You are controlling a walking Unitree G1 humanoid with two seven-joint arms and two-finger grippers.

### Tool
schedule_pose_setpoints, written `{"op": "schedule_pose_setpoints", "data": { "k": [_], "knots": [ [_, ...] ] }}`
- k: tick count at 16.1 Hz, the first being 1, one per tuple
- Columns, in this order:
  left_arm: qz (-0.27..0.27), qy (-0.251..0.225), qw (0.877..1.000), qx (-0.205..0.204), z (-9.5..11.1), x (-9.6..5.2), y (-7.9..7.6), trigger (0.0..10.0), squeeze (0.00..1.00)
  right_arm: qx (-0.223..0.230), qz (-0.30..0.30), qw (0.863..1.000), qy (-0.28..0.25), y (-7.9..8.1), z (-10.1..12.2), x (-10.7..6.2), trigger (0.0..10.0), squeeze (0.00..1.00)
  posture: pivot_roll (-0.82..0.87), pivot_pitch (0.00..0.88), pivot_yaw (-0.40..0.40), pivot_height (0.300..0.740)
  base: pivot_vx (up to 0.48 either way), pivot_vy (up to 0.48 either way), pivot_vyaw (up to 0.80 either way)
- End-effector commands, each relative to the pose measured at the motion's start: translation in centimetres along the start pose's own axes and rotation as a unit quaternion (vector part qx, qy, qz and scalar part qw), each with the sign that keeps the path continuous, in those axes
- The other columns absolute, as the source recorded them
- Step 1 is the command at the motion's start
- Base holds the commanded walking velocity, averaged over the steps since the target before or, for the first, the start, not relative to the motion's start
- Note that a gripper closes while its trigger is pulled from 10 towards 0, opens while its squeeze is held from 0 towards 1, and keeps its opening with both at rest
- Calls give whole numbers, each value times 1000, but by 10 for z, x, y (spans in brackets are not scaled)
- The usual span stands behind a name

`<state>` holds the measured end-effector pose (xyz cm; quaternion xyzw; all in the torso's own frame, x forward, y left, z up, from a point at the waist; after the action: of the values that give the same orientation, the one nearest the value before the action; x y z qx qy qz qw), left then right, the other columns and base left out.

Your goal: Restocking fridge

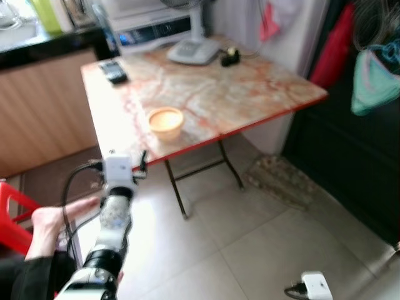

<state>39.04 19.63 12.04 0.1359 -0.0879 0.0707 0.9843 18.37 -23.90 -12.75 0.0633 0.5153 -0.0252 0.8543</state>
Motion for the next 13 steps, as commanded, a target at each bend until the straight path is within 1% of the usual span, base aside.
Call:
{"op": "schedule_pose_setpoints", "data": {
  "k": [1, 10, 13],
  "knots": [
    [11, -3, 1000, 1, 3, 2, 10, 10000, 0, 0, 7, 1000, -4, 5, 4, 1, 10000, 0, 37, 0, 43, 740, 270, 0, 0],
    [11, -7, 1000, -3, 5, 4, 10, 10000, 0, -3, 11, 1000, -3, 6, 6, 1, 10000, 0, 44, 16, 38, 740, 271, 0, 0],
    [14, -10, 1000, -4, 7, 4, 10, 10000, 0, -15, 15, 1000, -3, 6, 7, 1, 10000, 0, 48, 20, 36, 740, 274, 0, 0]
  ]
}}
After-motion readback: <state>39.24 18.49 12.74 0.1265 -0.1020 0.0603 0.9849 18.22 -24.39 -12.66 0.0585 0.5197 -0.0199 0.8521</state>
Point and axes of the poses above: a point about 5 cm out from each wrist's last joint towards the gripper, its own x axis pointing out of the wrist towards the gripper, its own z axis along the axis of the wrist's last joint, y = z × x, the point moved 5 cm from there along x, pointing out of the wrist towards the gripper, and after that the axes turned 8 degrees about x, right-handed, at the moved point
